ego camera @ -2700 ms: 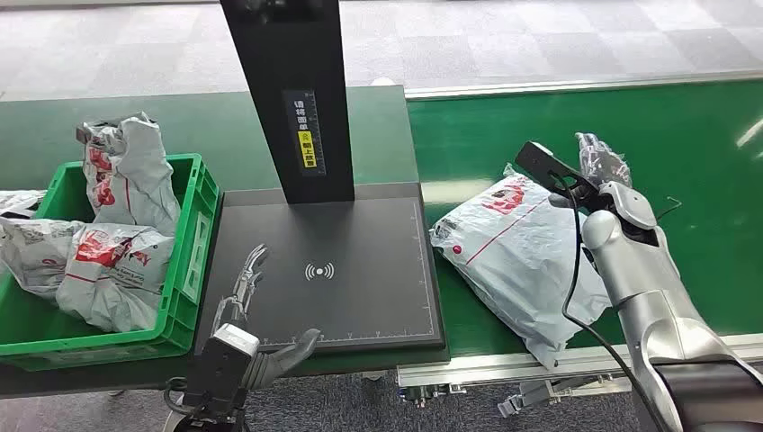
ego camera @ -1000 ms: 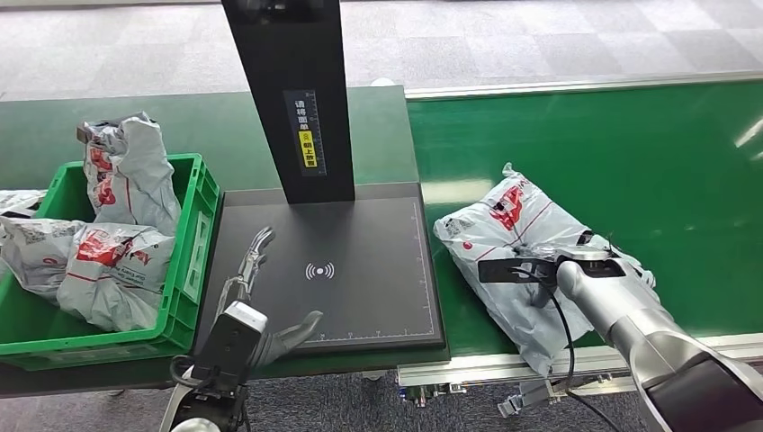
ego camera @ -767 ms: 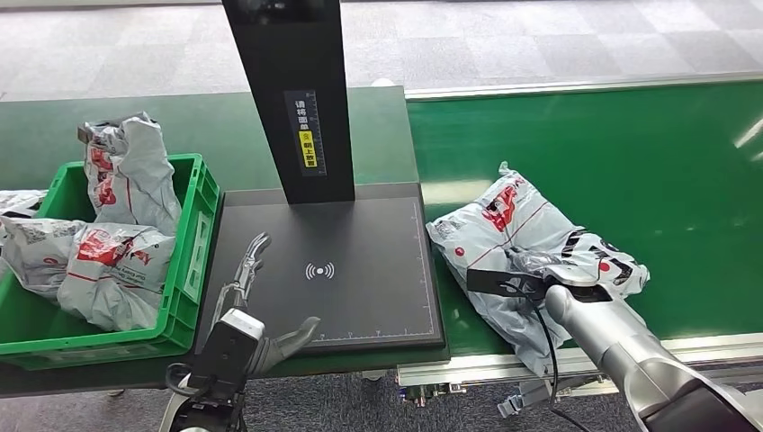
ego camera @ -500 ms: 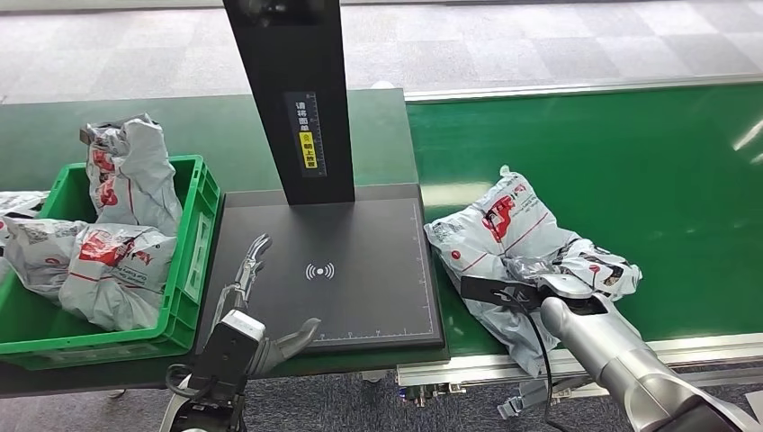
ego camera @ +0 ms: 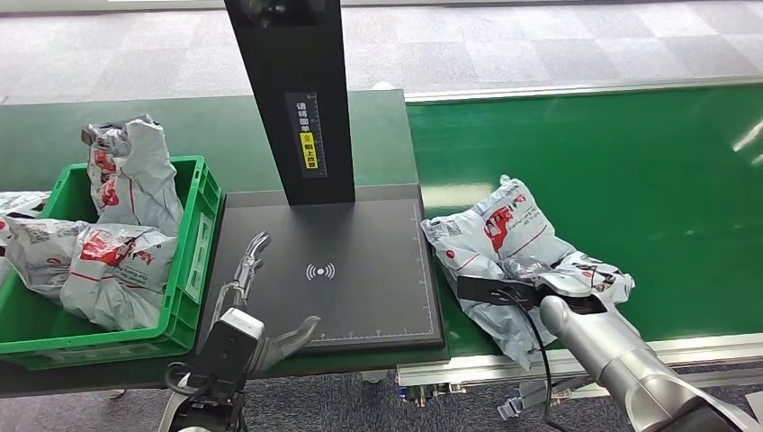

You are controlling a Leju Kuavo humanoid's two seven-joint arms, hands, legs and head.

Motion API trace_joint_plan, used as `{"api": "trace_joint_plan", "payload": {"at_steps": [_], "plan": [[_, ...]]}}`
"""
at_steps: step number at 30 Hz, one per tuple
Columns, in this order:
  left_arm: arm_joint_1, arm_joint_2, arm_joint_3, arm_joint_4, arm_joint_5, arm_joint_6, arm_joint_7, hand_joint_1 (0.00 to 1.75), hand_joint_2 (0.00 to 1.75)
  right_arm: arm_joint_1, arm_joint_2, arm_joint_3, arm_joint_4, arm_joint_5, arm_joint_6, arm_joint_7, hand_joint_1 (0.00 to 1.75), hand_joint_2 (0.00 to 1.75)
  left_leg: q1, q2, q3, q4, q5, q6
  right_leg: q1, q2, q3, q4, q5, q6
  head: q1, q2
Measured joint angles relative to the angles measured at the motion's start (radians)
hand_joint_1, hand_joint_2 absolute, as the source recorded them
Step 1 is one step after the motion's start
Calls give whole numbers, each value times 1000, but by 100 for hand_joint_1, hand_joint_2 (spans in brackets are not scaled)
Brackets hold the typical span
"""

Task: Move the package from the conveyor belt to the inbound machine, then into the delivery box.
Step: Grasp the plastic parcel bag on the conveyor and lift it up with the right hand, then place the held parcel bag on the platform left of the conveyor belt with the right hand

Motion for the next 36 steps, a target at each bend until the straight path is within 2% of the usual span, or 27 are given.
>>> {"api": "trace_joint_plan", "payload": {"at_steps": [7, 13, 16, 19, 22, 25, 29, 33, 36], "plan": [[34, 3, 1, -35, -1, 31, 11, 0, 175, 5, 13, -52, -28, -50, -177, 31, 175, 175, 0, 0, -3, 0, 1, 0, 0, 0, -2, 0, 0, 0, 0, 0], [59, 8, 2, -62, -2, 58, 18, 0, 175, 42, 19, -217, -185, -103, -352, 39, 175, 175, 0, -2, -6, 0, 1, 1, 0, -2, -5, 0, 0, 0, 0, 0], [66, 9, 2, -66, -2, 72, 17, 0, 175, 83, 24, -321, -294, -138, -449, -8, 175, 175, 0, -2, -9, 0, 1, 1, 0, -2, -8, 0, 0, 0, 0, 0], [68, 9, 2, -66, -1, 83, 13, 0, 175, 113, 40, -428, -382, -199, -543, -93, 175, 175, 0, -3, -11, 0, 1, 1, 0, -3, -10, 0, 0, 0, 0, 0], [66, 9, 2, -66, 0, 86, 5, 0, 175, 116, 61, -512, -437, -256, -596, -168, 175, 175, 0, -3, -12, 0, 1, 1, 0, -3, -10, 0, 0, 0, 0, 0], [59, 8, 3, -65, 0, 84, -3, 0, 175, 113, 90, -559, -473, -299, -612, -220, 175, 175, 0, -3, -11, 0, 1, 1, 0, -3, -10, 0, 0, 0, 0, 0], [54, 8, 5, -64, 0, 85, -12, 0, 175, 114, 128, -570, -516, -353, -571, -270, 175, 175, 0, -2, -11, 0, 1, 0, 0, -2, -10, 1, 0, 0, 0, 0], [53, 8, 15, -63, -2, 104, -25, 0, 175, 123, 176, -551, -559, -421, -476, -303, 175, 175, 0, -2, -11, -1, 1, 0, 0, -2, -10, 1, 0, 0, 0, 0], [53, 8, 31, -63, -8, 130, -34, 0, 175, 143, 214, -501, -598, -481, -376, -305, 175, 175, 0, -2, -11, -1, 1, 0, 0, -2, -11, 1, 0, -1, 0, 0]]}}
